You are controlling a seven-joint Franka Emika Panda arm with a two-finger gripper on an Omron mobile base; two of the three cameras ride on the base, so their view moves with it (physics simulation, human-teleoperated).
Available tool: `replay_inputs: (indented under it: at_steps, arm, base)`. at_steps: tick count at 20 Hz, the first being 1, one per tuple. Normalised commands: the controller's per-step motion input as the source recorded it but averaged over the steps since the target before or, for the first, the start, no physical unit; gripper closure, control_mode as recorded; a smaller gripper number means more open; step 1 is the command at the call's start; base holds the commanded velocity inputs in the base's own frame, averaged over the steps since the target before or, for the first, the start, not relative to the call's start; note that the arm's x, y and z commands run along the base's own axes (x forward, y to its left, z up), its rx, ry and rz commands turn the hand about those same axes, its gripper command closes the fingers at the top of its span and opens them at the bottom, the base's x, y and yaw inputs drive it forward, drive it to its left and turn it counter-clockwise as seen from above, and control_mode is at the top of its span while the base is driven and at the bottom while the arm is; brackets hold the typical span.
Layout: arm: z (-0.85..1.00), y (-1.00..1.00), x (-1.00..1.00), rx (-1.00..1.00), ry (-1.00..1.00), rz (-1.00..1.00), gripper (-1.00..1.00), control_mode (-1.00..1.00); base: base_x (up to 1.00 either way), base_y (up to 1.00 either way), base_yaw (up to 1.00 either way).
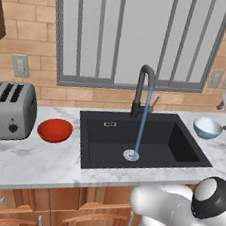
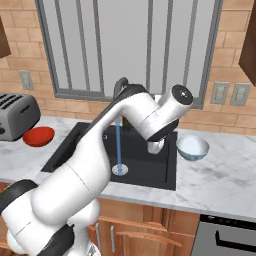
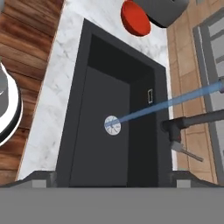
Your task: Rinse each bowl for a few seconds and place them down in the sink or on the counter.
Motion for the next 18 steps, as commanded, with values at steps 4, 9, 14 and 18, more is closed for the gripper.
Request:
replay_inputs:
  at_steps: [4, 9, 14, 18]
  arm:
    - [0.31, 0.67, -0.03, -0.03, 0.0, 0.13, -1.0, -1.0]
    - [0.32, 0.66, 0.0, -0.04, 0.0, 0.16, -1.0, -1.0]
    - [0.31, 0.59, -0.03, -0.01, 0.0, 0.21, -1.0, -1.0]
    - [0.18, 0.59, -0.01, 0.0, 0.0, 0.23, -1.0, -1.0]
  base:
    - [0.0, 0.0, 0.0]
    - [0.0, 0.0, 0.0]
    - [0.0, 0.0, 0.0]
    - [0.0, 0.0, 0.0]
